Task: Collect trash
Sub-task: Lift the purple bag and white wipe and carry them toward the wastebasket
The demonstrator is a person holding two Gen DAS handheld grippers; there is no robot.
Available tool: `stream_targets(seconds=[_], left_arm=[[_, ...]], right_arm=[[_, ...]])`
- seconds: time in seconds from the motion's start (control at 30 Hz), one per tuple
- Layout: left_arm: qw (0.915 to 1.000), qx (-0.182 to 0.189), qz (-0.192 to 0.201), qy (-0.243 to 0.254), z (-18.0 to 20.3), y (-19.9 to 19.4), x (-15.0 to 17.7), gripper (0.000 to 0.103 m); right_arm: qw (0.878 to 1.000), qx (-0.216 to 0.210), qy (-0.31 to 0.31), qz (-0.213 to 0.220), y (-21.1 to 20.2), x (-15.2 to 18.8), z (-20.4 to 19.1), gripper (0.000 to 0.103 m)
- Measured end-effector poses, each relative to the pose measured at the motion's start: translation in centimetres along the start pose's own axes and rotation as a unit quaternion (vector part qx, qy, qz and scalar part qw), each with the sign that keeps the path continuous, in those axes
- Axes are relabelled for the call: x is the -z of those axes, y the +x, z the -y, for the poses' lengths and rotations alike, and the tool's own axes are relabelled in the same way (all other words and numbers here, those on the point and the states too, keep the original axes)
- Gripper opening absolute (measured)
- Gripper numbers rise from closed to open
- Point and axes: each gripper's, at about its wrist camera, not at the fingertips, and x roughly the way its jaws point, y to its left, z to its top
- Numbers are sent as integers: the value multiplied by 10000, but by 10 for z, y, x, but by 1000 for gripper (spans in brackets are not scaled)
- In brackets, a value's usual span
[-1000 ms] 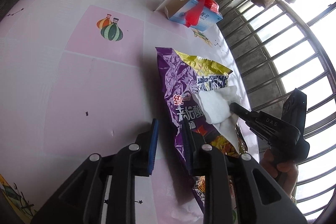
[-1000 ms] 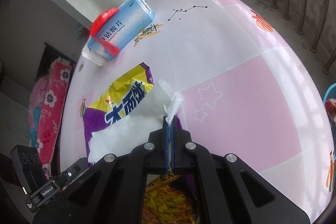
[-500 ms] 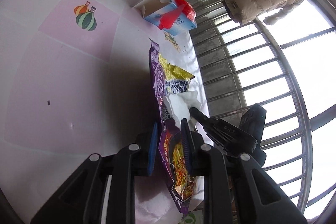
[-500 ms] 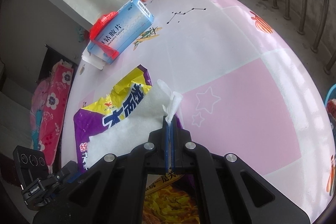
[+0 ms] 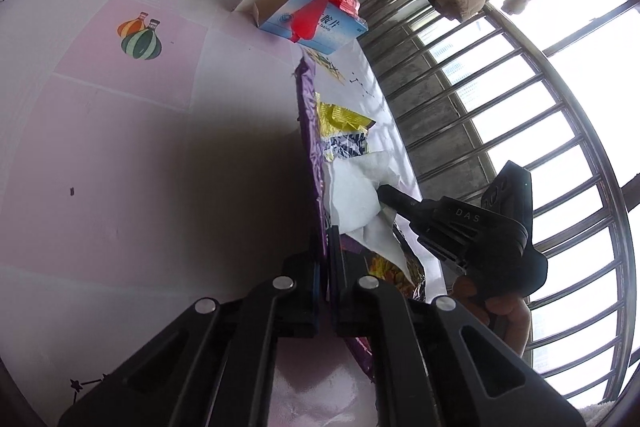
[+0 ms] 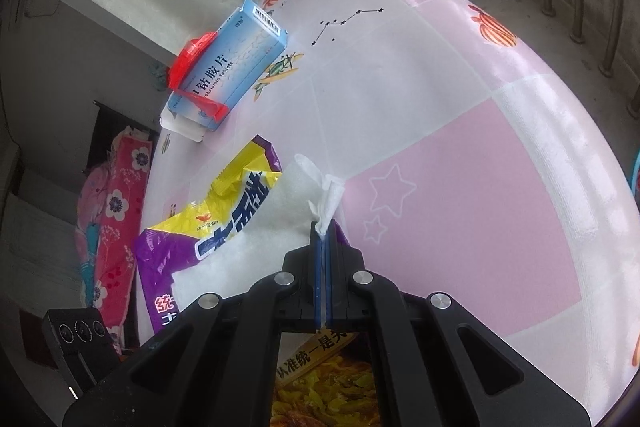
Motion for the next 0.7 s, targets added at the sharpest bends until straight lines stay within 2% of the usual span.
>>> stream_targets(seconds=[0.2,0.43,0.6,0.7], left_arm=[[9993,-13,295,247,13,-17,-4,1],[9965,159,578,583,43,-35,-9,0],[9925,307,699,953,76,-42,-11,0],[9891,435,699,1223,99,-40,-13,0]], right_arm=[[9991,-182,262,276,-29,-7,15,0],[9932,-293,370,1064,-101,-16,29,0],[9828,-123,595,1746,-162,-13,55,0],[9717,61,891,2185,-198,-4,82,0]])
